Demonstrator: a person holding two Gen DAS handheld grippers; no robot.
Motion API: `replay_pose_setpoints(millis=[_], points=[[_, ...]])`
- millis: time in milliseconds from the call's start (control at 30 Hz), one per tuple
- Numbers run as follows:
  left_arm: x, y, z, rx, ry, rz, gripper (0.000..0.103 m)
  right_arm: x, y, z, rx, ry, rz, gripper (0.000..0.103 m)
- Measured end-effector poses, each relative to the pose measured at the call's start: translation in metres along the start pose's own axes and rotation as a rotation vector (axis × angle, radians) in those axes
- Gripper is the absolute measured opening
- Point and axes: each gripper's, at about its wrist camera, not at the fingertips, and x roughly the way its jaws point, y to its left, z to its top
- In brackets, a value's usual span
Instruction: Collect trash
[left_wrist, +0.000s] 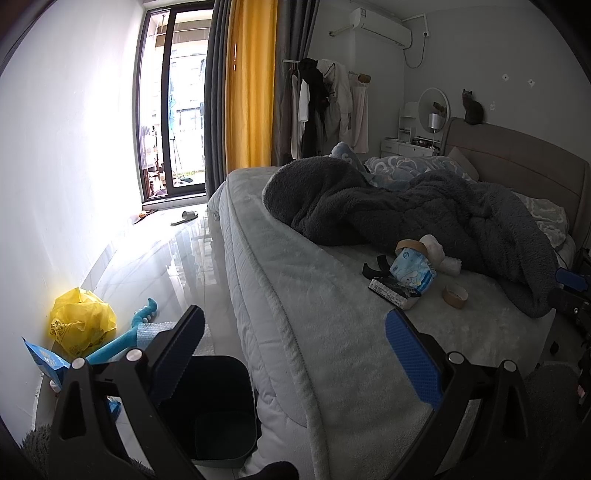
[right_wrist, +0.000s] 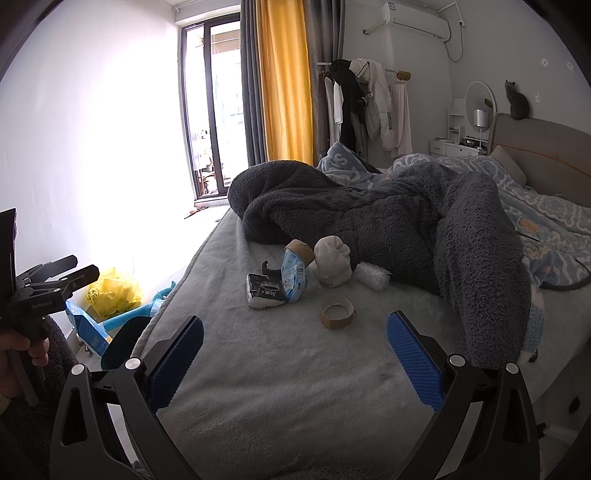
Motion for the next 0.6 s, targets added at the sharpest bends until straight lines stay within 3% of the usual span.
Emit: replay_pose_setpoints(millis=[600], points=[[0.0020,-0.0014,-0.0046,0.002,0.003,-0.004,0.100,0.0002,-0.0001,-0.0002,-0.001,0.001,0.000,0.100]])
